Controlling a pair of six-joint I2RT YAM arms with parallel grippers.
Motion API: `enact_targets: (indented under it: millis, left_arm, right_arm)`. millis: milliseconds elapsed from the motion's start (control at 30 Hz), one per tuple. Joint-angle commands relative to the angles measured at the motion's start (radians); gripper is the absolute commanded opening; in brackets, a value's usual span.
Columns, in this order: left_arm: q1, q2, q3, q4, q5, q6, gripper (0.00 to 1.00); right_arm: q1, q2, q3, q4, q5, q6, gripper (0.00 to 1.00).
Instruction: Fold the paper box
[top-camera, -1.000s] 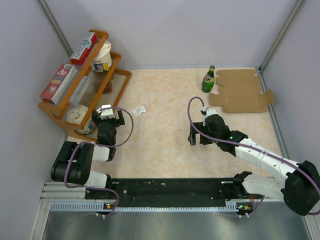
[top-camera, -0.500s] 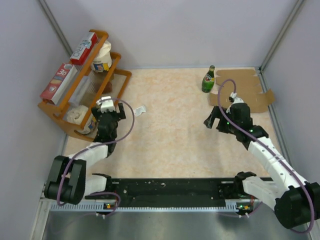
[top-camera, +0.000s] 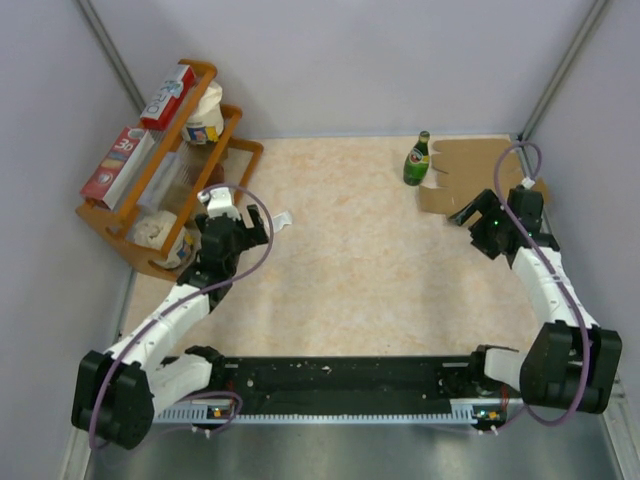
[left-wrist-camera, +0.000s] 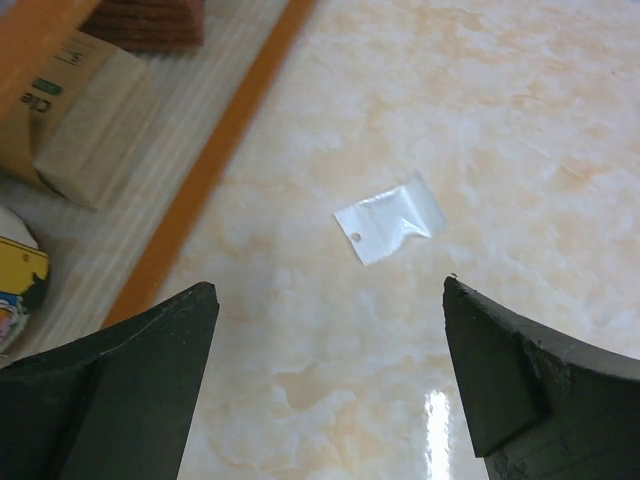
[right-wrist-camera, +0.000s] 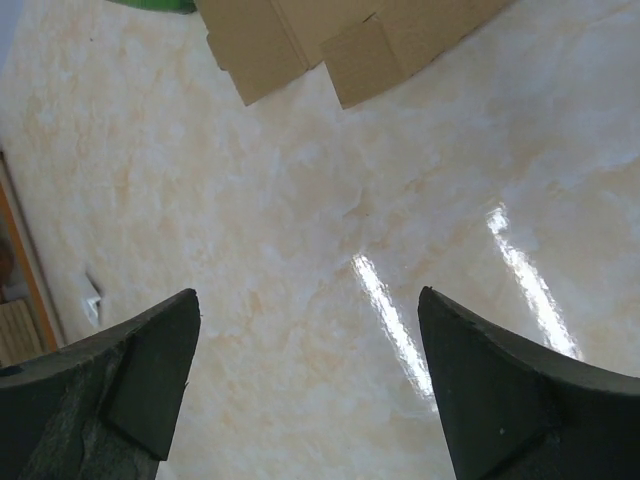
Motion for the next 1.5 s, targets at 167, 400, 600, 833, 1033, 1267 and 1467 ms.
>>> enact_targets:
  millis: [167, 400, 600, 833, 1033, 1267, 1467]
  left_arm:
    - [-0.144, -0.077, 0.034, -0.122, 0.040, -0.081, 0.93]
    - [-0.161, -0.090, 0.025, -0.142, 0.052, -0.070, 0.92]
    - [-0.163, -0.100, 0.013, -0.142, 0.059, -0.071, 0.92]
    - [-0.166, -0.113, 0.017, -0.173, 0.068, -0.055, 0.91]
    - [-0.166, -0.131, 0.017, -0.190, 0.066, -0.050, 0.91]
    - [-0.166, -0.120, 0.019, -0.190, 0.072, -0.053, 0.91]
    - [-0.164, -0.113, 0.022, -0.190, 0.080, -0.053, 0.91]
  right_arm:
    - [-0.012, 0.165, -0.071, 0.427, -0.053, 0.361, 0.79]
    - [-0.012, 0.320, -0.123, 0.608, -0.038, 0.516, 0.68]
    - [-0.012, 0.409, -0.158, 0.702, -0.003, 0.620, 0.66]
    - [-0.012, 0.570, -0.172, 0.846, 0.013, 0.746, 0.61]
    - [-0.012, 0.639, -0.146, 0.869, 0.034, 0.745, 0.57]
    - [-0.012, 0.670, -0.097, 0.843, 0.046, 0.706, 0.49]
    - [-0.012, 0.690, -0.079, 0.860, 0.043, 0.700, 0.37]
